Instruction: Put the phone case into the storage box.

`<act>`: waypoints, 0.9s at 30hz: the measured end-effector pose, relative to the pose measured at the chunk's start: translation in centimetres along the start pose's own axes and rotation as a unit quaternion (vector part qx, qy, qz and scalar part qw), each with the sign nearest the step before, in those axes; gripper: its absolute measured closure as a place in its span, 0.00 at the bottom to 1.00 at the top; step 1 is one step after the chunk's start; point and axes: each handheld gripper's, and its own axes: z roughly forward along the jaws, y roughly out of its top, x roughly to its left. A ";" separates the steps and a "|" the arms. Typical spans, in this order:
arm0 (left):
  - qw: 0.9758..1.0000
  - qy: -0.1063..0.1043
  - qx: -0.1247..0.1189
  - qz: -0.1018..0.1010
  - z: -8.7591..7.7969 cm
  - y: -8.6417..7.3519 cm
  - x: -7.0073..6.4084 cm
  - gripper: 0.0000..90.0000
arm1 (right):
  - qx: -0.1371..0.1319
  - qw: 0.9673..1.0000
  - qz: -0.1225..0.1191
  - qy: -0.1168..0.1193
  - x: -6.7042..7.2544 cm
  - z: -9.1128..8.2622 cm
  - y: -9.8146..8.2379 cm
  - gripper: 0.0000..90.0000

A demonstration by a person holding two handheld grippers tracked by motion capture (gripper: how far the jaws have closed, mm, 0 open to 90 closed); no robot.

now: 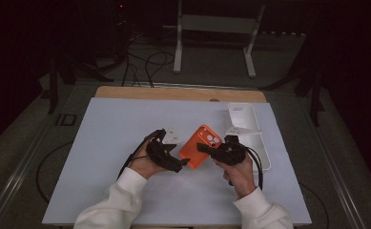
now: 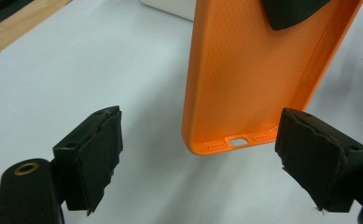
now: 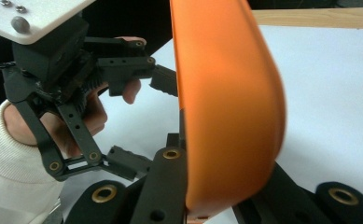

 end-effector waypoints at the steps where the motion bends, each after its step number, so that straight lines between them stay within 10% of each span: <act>1: 1.000 -0.001 -0.001 0.000 0.0 0.0 -0.1 0.20 | 0.000 1.000 -0.003 0.002 0.0 0.0 0.0 0.96; 16: 0.998 -0.067 -0.005 0.005 0.3 -0.2 0.0 0.48 | 0.010 0.998 -0.045 0.043 0.6 0.1 -0.1 0.97; 27: 0.989 -0.144 -0.010 0.011 0.3 -0.6 -0.2 0.66 | 0.023 0.991 -0.092 0.093 0.7 -0.1 -0.3 0.97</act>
